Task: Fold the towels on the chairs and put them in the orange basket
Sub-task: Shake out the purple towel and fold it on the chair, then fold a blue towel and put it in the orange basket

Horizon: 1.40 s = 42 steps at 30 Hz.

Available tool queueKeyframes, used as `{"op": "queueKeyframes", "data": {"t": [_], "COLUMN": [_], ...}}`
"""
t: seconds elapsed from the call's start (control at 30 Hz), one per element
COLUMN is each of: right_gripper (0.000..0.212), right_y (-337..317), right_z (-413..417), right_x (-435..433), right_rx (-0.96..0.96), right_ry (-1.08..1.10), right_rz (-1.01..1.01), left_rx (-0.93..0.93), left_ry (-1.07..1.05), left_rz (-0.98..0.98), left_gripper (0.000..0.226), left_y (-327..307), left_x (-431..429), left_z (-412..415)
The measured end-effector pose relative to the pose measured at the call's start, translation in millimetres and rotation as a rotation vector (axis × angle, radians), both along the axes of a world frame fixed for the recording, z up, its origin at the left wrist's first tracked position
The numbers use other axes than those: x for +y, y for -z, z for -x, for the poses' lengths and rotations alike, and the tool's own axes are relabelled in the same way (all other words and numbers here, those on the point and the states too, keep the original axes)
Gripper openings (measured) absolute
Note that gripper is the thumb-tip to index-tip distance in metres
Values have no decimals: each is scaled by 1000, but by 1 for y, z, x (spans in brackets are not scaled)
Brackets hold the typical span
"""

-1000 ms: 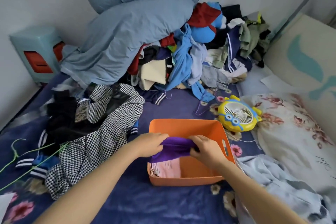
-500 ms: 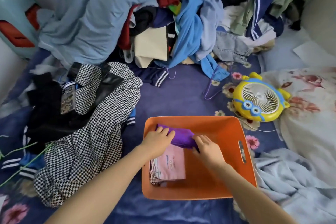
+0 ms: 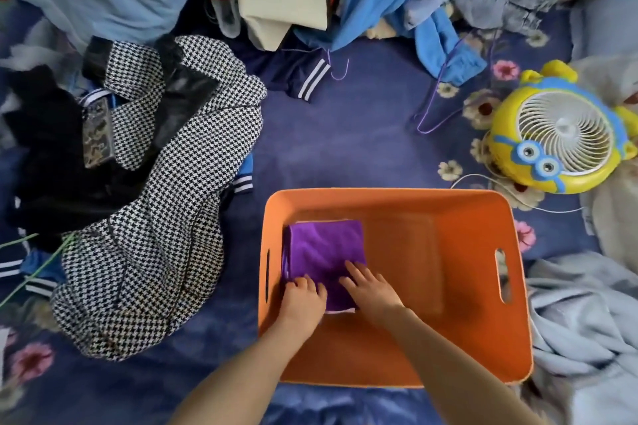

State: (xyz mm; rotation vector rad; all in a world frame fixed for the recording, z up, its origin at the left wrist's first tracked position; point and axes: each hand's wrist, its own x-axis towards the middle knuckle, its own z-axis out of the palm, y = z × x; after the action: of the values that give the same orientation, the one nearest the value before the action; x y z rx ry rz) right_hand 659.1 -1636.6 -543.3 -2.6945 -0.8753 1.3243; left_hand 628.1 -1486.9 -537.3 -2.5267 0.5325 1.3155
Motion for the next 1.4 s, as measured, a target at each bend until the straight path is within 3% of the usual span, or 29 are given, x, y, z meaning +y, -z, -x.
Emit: {"op": "queueKeyframes", "data": {"t": [0.1,0.17,0.27,0.37,0.43,0.7,0.9,1.03,1.17,1.4], "right_gripper": [68,62,50,92,97,91,89,82,69,66], "right_y": [5,10,20,35,51,63,23,-24,-76,-184], "right_z": [-6,-8,-21,-28,-30,-35,-29,-24,-27,-38], "right_x": [-1,-2,0,1,1,15,0,-23,-38,-60], "right_rx": [61,-18,-189,-201,-196,-123,-217,-325,-389,-688], "right_ry": [-89,-41,43,55,-27,-4,33,115,131,183], "right_rz": [29,-43,-58,-52,-19,95,-21,8,60,88], "left_rx": [35,-10,-248,-313,-246,-176,-216,-285,-542,-881], "left_ry": [-73,-147,-301,-358,-369,-331,-335,-331,-238,-52], "left_rz": [-23,19,142,122,75,-4,76,141,261,366], "left_gripper": [49,58,73,106,105,101,88,80,90,83], "left_y": [6,4,7,15,37,60,21,-27,-65,-159], "left_x": [-2,-3,-5,-3,2,12,0,-2,4,15], "left_z": [-1,-6,-13,-22,-23,-36,-28,-23,-23,-45]}}
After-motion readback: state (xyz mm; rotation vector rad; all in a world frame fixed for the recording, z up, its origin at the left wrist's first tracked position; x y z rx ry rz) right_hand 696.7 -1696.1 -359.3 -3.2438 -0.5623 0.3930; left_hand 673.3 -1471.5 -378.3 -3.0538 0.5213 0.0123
